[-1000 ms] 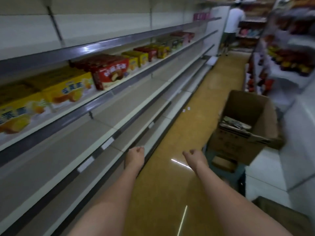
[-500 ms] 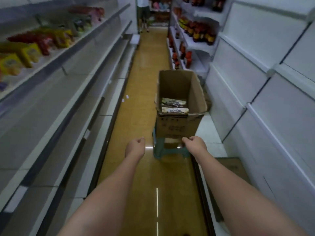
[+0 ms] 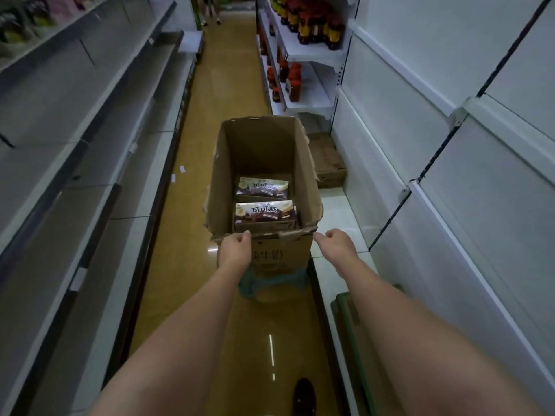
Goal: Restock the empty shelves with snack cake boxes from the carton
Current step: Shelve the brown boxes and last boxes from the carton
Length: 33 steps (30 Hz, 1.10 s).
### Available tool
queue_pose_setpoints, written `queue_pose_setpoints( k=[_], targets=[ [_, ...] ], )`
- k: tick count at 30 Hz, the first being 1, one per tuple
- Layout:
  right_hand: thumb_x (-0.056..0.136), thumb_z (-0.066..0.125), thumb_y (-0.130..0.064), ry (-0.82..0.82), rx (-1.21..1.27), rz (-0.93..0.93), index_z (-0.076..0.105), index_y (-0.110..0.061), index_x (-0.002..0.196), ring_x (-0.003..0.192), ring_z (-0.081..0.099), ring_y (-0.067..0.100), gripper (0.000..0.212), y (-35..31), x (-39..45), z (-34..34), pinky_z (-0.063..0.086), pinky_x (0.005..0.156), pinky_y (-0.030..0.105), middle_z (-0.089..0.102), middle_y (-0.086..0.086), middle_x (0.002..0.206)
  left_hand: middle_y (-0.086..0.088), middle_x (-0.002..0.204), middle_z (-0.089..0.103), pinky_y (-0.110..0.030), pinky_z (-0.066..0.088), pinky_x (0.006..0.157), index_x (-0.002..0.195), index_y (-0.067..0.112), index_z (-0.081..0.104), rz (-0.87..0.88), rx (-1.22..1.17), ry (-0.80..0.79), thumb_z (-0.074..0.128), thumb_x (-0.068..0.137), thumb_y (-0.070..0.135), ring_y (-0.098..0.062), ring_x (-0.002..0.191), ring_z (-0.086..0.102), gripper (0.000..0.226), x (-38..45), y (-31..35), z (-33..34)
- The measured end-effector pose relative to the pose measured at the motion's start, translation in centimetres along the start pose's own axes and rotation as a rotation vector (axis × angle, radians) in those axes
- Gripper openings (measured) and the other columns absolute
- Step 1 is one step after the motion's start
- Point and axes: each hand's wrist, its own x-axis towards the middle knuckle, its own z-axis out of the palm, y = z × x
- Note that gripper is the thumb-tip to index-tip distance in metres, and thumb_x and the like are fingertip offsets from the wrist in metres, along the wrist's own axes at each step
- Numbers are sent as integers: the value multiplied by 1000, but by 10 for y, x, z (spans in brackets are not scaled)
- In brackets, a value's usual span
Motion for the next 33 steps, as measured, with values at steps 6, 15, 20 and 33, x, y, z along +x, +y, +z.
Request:
queue_pose_setpoints(
  k=[6, 15, 20, 33],
  targets=[
    [97, 48, -34, -54, -22, -7, 44, -10, 136, 122, 50, 28, 46, -24, 75, -8, 44, 94, 37, 50, 10, 136, -10, 94, 65, -40, 51, 85, 117, 10, 63, -31, 1, 38, 38, 101, 36, -31, 90, 61, 40, 57, 33, 27],
    [96, 51, -33, -146, -75, 35, 47, -7, 134, 120, 50, 30, 46, -64, 167, 22, 45, 97, 40, 52, 13, 133, -11, 121, 60, -33, 45, 83, 127, 9, 55, -131, 94, -8, 38, 102, 34, -21, 97, 54, 39, 153, 29, 44],
    [95, 52, -33, -199, -135, 123, 40, -8, 141, 129, 44, 30, 53, -76, 214, 51, 40, 103, 40, 45, 12, 143, -14, 135, 51, -42, 42, 101, 136, 10, 47, -216, 180, -157, 44, 99, 37, -32, 122, 49, 46, 215, 10, 56],
    [95, 56, -29, -612, -398, 352, 32, -5, 145, 134, 39, 30, 61, -44, 279, 131, 37, 104, 36, 37, 14, 148, -15, 148, 30, -43, 35, 109, 147, 14, 31, -487, 459, -378, 51, 95, 39, -35, 134, 33, 60, 286, -51, 99]
  ],
)
